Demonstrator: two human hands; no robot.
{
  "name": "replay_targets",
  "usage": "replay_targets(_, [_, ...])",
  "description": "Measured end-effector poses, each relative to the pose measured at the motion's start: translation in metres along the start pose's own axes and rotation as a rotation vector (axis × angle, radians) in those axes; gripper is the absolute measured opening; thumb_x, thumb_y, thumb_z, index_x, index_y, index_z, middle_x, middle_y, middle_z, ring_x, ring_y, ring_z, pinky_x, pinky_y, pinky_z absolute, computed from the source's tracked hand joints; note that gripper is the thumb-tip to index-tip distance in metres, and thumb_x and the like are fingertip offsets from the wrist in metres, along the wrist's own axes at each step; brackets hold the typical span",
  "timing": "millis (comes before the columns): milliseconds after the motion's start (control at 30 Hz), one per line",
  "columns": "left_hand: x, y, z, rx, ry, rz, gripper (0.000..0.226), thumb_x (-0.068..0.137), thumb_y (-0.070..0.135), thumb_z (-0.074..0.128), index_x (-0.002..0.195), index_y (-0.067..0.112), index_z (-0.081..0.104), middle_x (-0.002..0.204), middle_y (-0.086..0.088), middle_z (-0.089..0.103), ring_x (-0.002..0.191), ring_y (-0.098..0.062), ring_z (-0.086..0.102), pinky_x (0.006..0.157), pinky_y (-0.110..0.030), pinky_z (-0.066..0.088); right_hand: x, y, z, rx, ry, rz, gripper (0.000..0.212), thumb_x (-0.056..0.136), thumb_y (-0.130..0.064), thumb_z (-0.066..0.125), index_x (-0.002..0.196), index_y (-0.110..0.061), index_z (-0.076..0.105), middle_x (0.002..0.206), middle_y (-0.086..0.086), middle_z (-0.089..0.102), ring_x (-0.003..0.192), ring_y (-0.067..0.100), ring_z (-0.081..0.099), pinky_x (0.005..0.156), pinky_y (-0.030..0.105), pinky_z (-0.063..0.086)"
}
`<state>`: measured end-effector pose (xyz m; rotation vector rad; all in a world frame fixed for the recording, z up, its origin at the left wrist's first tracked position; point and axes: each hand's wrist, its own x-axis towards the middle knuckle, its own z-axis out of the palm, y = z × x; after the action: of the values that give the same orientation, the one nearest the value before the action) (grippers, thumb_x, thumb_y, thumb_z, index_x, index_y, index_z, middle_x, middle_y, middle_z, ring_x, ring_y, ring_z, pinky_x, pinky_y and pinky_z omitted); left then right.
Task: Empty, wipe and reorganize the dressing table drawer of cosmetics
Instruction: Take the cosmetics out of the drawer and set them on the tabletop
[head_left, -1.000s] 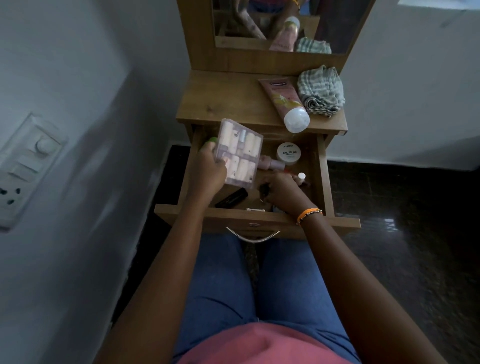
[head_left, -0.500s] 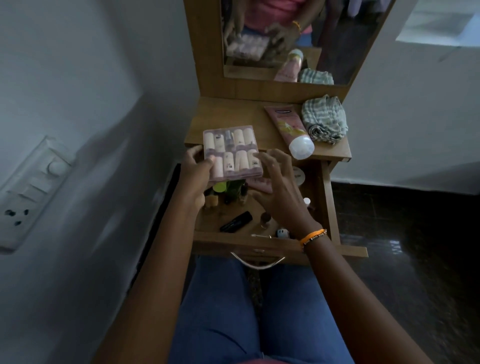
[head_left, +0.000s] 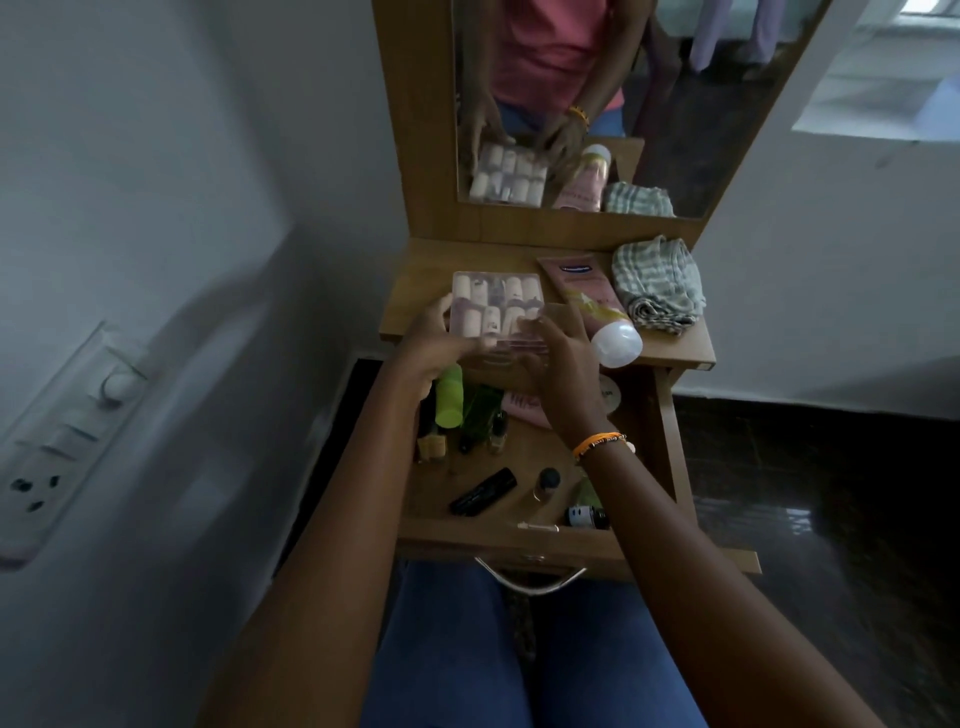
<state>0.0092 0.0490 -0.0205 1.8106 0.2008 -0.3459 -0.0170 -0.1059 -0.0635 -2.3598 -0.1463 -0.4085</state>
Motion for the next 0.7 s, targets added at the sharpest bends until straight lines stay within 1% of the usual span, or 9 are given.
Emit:
replay_targets(67, [0.004,0.002,-0.001,0.080,-0.004,0.036,0.088,0.077,0.007,0.075,0.149,0.013,0.023,0.146,-0.006,0.041,0.127,-0.020,0.045,0.089,-0.024,0.042,0.006,0.000,0.002,-0.005,0.003,0.027,0.035,0.079,-0.003,0.063,0.114,-0.009,0.060,0.129,0.013,0.043,0.105,0.030,0.057,0.082,0.046,0.054])
replay_targets(167, [0.013,0.001,-0.001,0.183,0.063,0.086,0.088,0.075,0.009,0.077,0.148,0.013,0.028,0.145,-0.008,0.044,0.127,-0.022,0.048,0.095,-0.029,0.045,0.013,-0.002,0.002,-0.036,0.001,0.050,0.034,0.081,-0.005,0.062,0.115,-0.007,0.061,0.127,0.014,0.046,0.108,0.030,0.055,0.084,0.045,0.052])
replay_targets(200, [0.015,0.002,0.000,0.222,0.088,0.104,0.086,0.074,0.010,0.077,0.146,0.012,0.031,0.143,-0.008,0.047,0.125,-0.022,0.050,0.094,-0.030,0.046,0.016,-0.003,0.001,-0.060,-0.005,0.054,0.034,0.082,-0.006,0.062,0.116,-0.007,0.061,0.126,0.014,0.047,0.109,0.030,0.054,0.085,0.044,0.051])
replay_targets(267, [0.017,0.001,0.002,0.284,0.144,0.149,0.079,0.074,0.012,0.078,0.142,0.010,0.039,0.133,-0.011,0.055,0.116,-0.023,0.056,0.087,-0.030,0.048,0.019,-0.003,0.000,-0.111,-0.021,0.047,0.034,0.083,-0.009,0.061,0.117,-0.008,0.061,0.124,0.013,0.049,0.109,0.029,0.054,0.084,0.042,0.050])
replay_targets(333, [0.019,0.000,0.004,0.307,0.194,0.188,0.073,0.073,0.012,0.079,0.137,0.009,0.046,0.122,-0.014,0.062,0.107,-0.024,0.060,0.080,-0.029,0.049,0.022,-0.003,0.000,-0.171,-0.031,0.033,0.033,0.084,-0.011,0.061,0.116,-0.009,0.062,0.121,0.014,0.051,0.106,0.031,0.054,0.081,0.045,0.050])
replay_targets(467, [0.027,-0.008,0.007,0.343,0.294,0.218,0.066,0.073,0.017,0.079,0.132,0.006,0.052,0.117,-0.015,0.062,0.102,-0.024,0.062,0.075,-0.025,0.045,0.026,-0.002,0.006,-0.303,-0.025,0.003,0.031,0.087,-0.009,0.056,0.117,-0.008,0.061,0.119,0.017,0.054,0.109,0.035,0.051,0.080,0.048,0.050])
replay_targets(533, [0.030,-0.010,0.009,0.351,0.329,0.232,0.059,0.076,0.018,0.076,0.130,0.005,0.054,0.112,-0.015,0.065,0.099,-0.023,0.063,0.073,-0.022,0.043,0.029,-0.003,0.010,-0.348,-0.019,-0.001,0.034,0.086,-0.005,0.054,0.120,-0.008,0.059,0.123,0.018,0.053,0.112,0.037,0.048,0.080,0.048,0.051])
replay_targets(633, [0.037,-0.014,0.009,0.337,0.357,0.244,0.051,0.078,0.016,0.073,0.126,0.006,0.058,0.105,-0.014,0.069,0.095,-0.022,0.065,0.072,-0.022,0.042,0.030,-0.009,0.015,-0.402,-0.035,0.028,0.046,0.084,0.003,0.048,0.129,-0.008,0.050,0.129,0.019,0.048,0.114,0.038,0.044,0.074,0.045,0.052])
replay_targets(700, [0.042,-0.016,0.008,0.359,0.376,0.235,0.047,0.080,0.017,0.071,0.125,0.006,0.060,0.102,-0.013,0.069,0.093,-0.023,0.065,0.070,-0.022,0.040,0.030,-0.010,0.019,-0.435,-0.043,0.025,0.052,0.084,0.006,0.043,0.135,-0.007,0.043,0.134,0.019,0.045,0.114,0.039,0.043,0.070,0.043,0.049])
